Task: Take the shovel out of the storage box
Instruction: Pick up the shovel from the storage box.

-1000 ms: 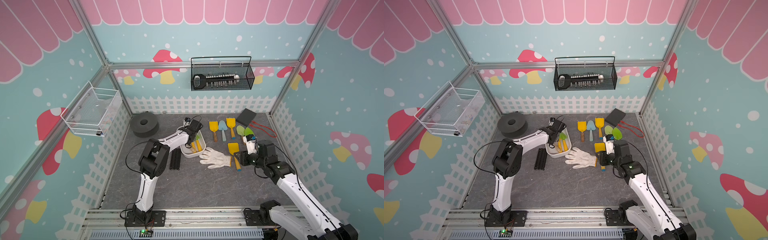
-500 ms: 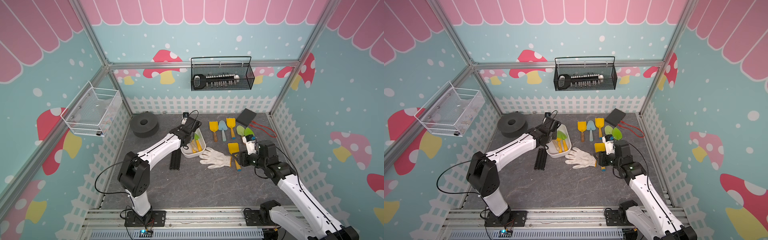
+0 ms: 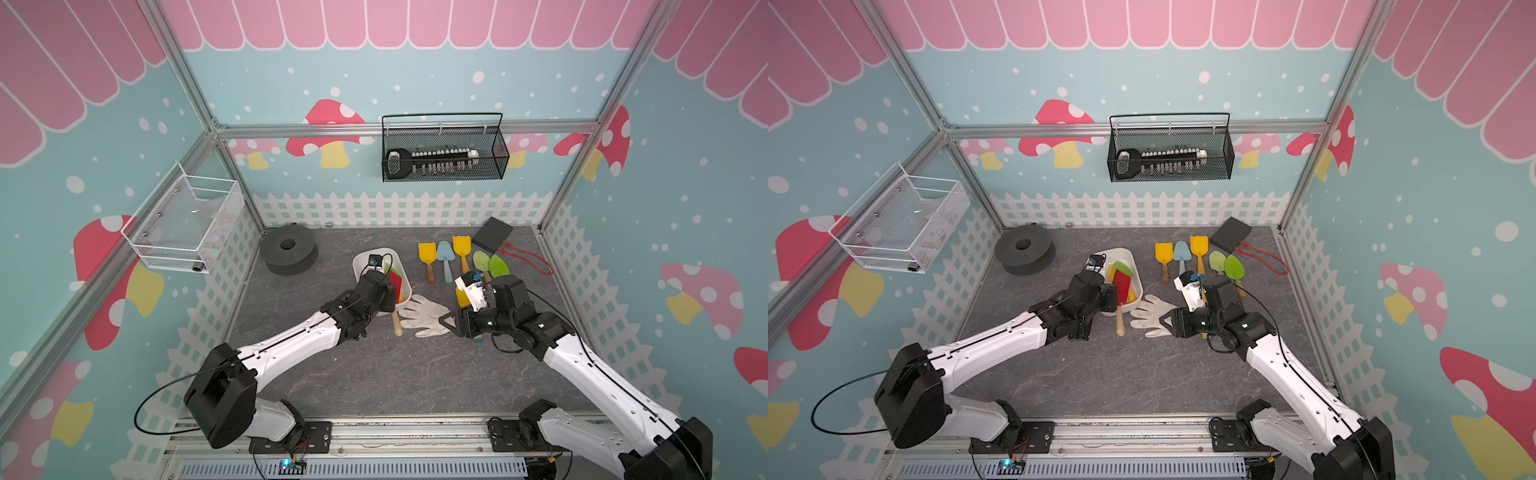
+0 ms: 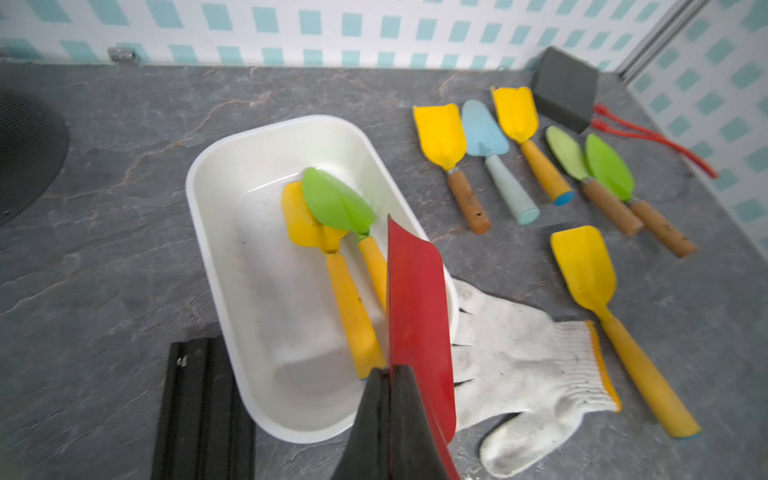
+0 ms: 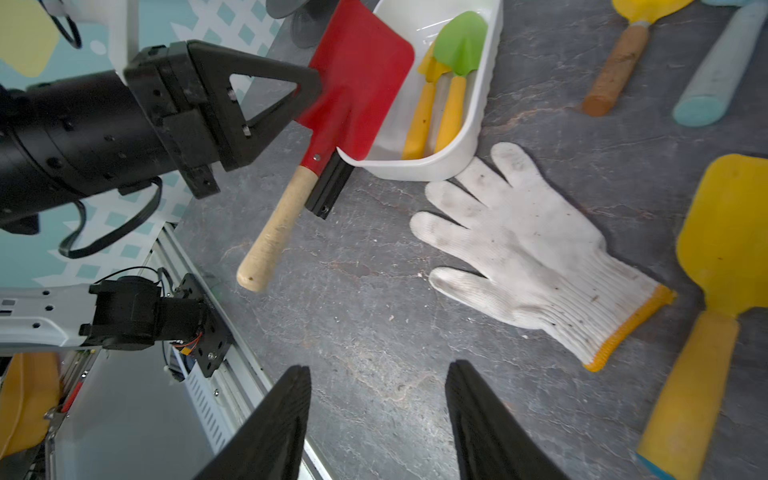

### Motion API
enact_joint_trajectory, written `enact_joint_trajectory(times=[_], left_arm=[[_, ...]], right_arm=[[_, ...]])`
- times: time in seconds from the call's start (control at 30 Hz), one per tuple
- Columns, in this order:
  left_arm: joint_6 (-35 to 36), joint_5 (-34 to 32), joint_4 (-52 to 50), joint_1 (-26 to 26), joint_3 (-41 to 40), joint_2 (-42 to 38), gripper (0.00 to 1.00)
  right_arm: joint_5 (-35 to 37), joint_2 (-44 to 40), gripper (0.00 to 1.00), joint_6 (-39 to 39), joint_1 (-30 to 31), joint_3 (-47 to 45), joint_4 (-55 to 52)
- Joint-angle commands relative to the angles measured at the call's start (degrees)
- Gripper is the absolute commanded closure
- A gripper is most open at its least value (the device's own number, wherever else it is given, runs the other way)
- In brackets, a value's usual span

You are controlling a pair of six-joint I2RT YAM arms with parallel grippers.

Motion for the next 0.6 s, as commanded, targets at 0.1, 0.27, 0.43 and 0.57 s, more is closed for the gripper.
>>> enact_joint_trajectory(times=[0.1,0.27,0.43,0.57], left_arm=[[0.72,1.2,20.89,-0.6,-9.73,-6.55,1.0],[1.71,1.75,29.21,-1.28,-15.11,-8.11,1.0],[1.95,1.65,32.18,-1.31,-17.23,-8.61,1.0],[2.15,1.64,33.79,-1.39,-18.47,-9.07,1.0]], right_arm=[[6.72,2.94,0.39,6.22,6.17,3.62,-1.52],[11.7,7.37,0.38,8.66,12.42,6.15,-0.32],[17.62,12.96,0.38,10.57,18.19,9.09,1.79],[20.26,16.65,0.4,11.63,20.33,11.84,3.01]])
